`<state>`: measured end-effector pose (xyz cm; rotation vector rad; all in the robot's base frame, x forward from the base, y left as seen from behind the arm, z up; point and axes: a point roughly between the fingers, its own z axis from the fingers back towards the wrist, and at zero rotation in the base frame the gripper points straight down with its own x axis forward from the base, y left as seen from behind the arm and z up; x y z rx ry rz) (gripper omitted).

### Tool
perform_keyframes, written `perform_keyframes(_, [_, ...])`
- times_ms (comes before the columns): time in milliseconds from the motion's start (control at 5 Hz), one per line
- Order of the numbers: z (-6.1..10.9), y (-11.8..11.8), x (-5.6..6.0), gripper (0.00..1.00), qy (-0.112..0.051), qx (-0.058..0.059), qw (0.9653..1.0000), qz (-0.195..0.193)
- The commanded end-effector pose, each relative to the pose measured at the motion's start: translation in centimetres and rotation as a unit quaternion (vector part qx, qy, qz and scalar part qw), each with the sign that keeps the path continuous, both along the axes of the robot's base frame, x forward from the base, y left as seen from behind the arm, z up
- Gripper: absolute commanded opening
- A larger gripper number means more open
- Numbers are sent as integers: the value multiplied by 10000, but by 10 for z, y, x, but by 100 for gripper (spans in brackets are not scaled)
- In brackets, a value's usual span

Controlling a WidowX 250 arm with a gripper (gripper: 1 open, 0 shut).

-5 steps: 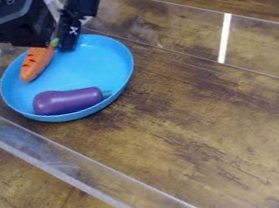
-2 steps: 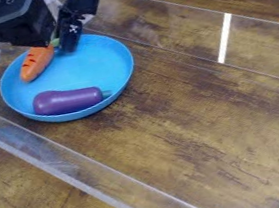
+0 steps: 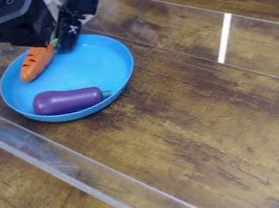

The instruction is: Remove the lemon from the blue tray and put it on the table

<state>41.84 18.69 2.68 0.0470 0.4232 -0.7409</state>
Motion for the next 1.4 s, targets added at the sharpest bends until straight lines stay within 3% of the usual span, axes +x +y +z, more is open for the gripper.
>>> perform_keyframes(0, [17, 4, 53, 0, -85, 187, 9983, -550])
perform_keyframes(200, [22, 4, 60, 100, -51, 212, 9975, -673])
perform_keyframes(1000, [43, 0, 88, 100, 92, 312, 9929, -1147])
perform_keyframes(1200, [36, 2, 89, 0, 125, 321, 9943, -1005])
